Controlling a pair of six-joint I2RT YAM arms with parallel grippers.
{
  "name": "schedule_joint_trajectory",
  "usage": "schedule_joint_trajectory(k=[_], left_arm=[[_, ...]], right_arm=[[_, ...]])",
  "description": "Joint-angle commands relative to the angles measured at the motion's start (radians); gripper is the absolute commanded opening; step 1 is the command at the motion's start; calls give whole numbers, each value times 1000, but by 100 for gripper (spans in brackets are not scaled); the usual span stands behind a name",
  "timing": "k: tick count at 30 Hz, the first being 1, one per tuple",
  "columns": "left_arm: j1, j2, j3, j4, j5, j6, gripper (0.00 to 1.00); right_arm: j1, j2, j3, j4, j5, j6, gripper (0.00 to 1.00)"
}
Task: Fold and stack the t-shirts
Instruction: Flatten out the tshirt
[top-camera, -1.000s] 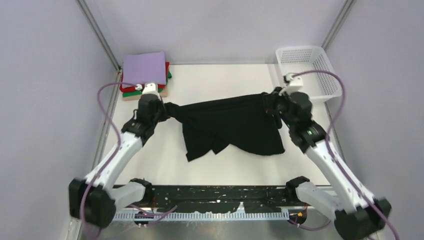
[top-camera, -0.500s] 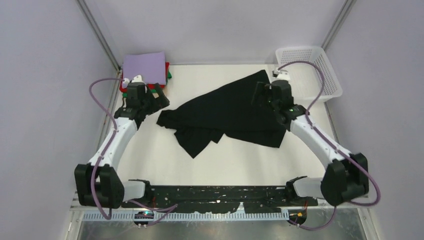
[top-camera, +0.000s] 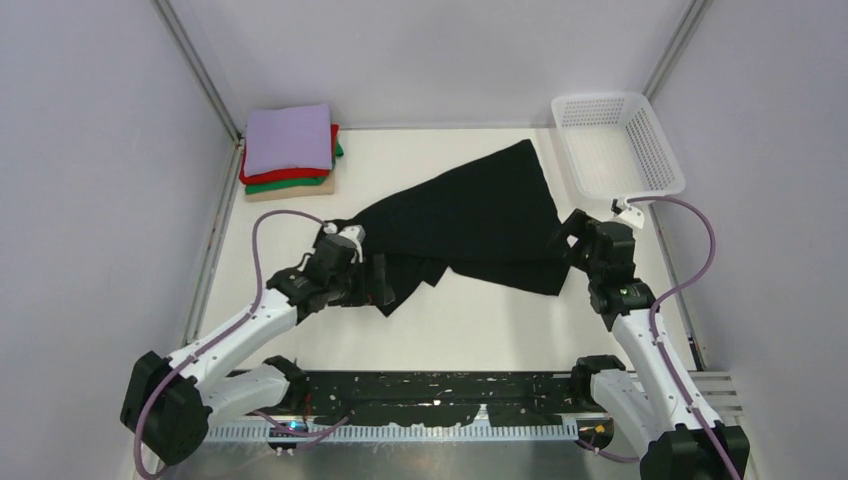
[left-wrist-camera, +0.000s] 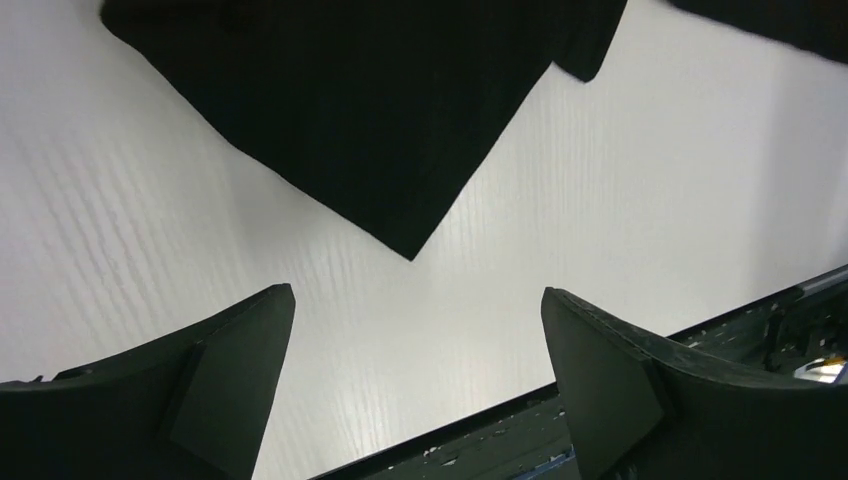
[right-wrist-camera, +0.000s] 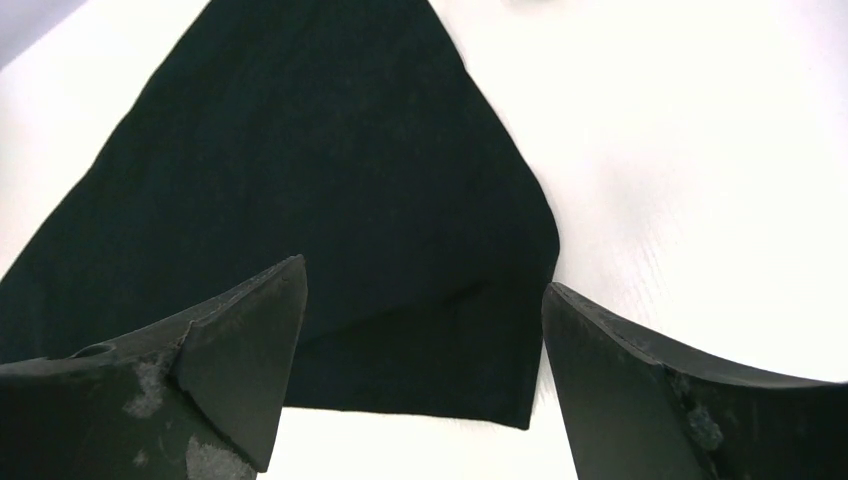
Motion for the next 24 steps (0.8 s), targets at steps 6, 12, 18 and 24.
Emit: schedule_joint_trajectory(k=[6, 12, 18, 24], left_arm=[[-96, 278, 90, 39, -22, -47, 79], [-125, 387, 116, 35, -27, -48, 66], [-159, 466, 150, 13, -93, -66, 57], [-172, 541, 189, -8, -136, -86, 46]], right_arm=[[-11, 59, 48, -31, -45, -28, 95], [-21, 78, 44, -56, -34, -40, 95], [-27, 85, 40, -56, -37, -40, 95], [-31, 88, 39, -55, -41, -43, 96]])
